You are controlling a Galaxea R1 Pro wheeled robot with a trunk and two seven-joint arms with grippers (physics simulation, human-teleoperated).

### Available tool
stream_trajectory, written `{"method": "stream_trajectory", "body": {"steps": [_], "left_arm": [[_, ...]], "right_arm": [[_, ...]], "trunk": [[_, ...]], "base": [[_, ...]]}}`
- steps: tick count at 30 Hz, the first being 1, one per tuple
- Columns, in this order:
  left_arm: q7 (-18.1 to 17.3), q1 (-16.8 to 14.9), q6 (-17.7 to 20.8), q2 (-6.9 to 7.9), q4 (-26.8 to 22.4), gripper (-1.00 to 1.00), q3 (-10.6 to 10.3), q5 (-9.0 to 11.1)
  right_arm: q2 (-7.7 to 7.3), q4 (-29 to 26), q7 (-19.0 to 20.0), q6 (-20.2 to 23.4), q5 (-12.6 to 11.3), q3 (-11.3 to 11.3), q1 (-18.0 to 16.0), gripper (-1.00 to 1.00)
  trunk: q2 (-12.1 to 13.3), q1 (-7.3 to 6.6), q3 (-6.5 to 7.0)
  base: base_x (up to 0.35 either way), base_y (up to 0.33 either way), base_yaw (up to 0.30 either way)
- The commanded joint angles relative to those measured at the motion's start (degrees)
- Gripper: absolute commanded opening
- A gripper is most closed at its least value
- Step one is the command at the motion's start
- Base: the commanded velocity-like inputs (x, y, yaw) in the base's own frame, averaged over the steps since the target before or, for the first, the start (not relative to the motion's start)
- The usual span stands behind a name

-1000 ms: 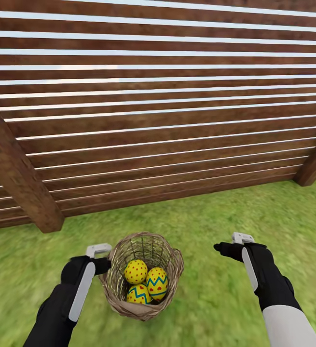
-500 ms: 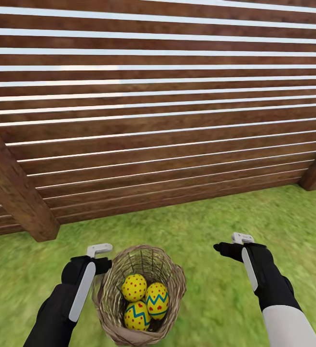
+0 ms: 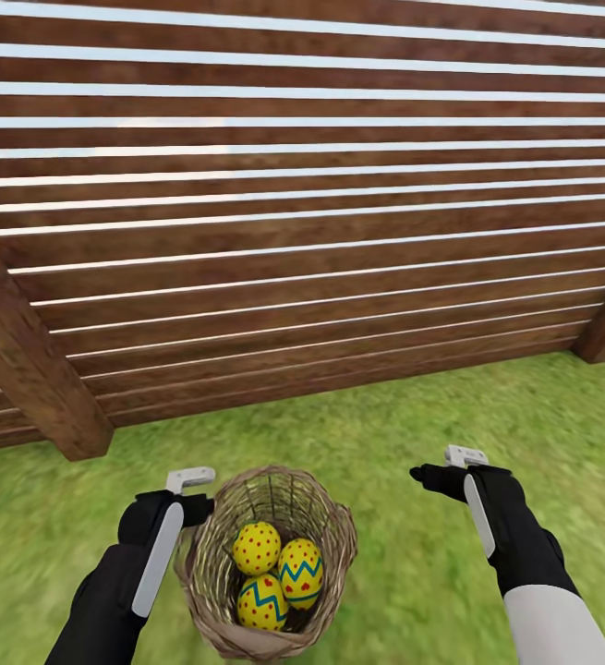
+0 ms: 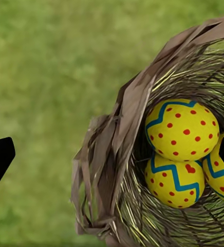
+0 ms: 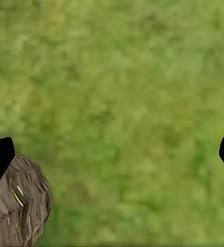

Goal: Take the three Easter eggs out of the wicker basket on the lawn in the garden, then place them on the lawn next to a single tree (choose any tree) so that all three eggs are next to the same tree and none are left in the basket.

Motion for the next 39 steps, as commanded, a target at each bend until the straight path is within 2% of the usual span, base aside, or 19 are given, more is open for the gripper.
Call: {"method": "stream_trajectory", "body": {"steps": [1, 39], "left_arm": [[0.6, 0.0, 0.1, 0.0, 0.0, 1.0, 0.0, 0.6], [0.6, 0.0, 0.1, 0.27, 0.2, 1.0, 0.3, 0.5]], "right_arm": [[0.0, -0.1, 0.3, 0.3, 0.1, -0.1, 0.0, 1.0], [0.0, 0.4, 0.4, 0.3, 0.0, -0.1, 0.0, 1.0]], "trunk": [[-0.4, 0.22, -0.23], [-15.7, 8.56, -7.05]], "base": [[0.0, 0.0, 0.0], [0.0, 0.0, 0.0]]}}
